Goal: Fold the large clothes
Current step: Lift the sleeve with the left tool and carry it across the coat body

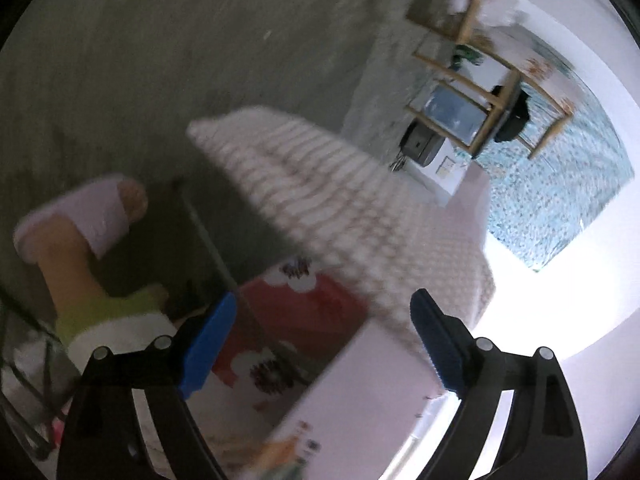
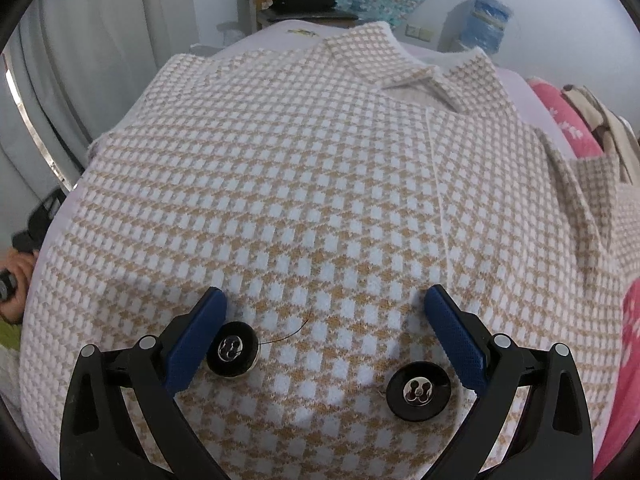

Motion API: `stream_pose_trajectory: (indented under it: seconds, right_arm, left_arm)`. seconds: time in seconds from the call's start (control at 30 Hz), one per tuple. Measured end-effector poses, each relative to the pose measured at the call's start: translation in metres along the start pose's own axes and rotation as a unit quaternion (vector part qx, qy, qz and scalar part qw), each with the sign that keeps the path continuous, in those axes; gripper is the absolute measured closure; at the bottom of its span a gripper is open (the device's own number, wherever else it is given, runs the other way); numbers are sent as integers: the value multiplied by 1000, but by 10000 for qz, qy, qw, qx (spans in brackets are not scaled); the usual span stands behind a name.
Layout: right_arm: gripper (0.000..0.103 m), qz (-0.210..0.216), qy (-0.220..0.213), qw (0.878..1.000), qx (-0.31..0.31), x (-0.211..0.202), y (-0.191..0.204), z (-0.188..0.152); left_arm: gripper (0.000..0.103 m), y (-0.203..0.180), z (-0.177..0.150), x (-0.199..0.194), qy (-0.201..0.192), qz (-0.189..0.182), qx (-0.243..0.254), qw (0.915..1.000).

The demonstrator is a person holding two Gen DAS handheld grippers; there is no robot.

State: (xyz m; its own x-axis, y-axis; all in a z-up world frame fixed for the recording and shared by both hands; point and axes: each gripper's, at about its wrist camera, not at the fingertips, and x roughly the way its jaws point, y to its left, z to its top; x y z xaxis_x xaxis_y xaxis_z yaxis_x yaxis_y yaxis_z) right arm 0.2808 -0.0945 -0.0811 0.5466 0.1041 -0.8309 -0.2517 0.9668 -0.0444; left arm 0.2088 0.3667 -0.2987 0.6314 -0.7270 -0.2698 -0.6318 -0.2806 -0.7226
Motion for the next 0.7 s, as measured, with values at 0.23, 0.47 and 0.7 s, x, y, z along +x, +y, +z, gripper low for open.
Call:
stream_pose_trajectory:
  seconds: [0.23, 0.47, 0.7]
  right_arm:
    - [8, -188, 6, 9998, -19, -1, 5, -1]
    - [8, -216, -2, 9998, -30, -2, 6, -3]
    - [8, -208, -12, 9998, -46, -4, 5, -4]
  left_arm:
    - [15, 42, 20, 36, 484, -512, -721, 9949]
    - [15, 53, 37, 85, 826, -676, -1088, 9883]
    - [38, 25, 52, 114, 632, -530, -793, 9934]
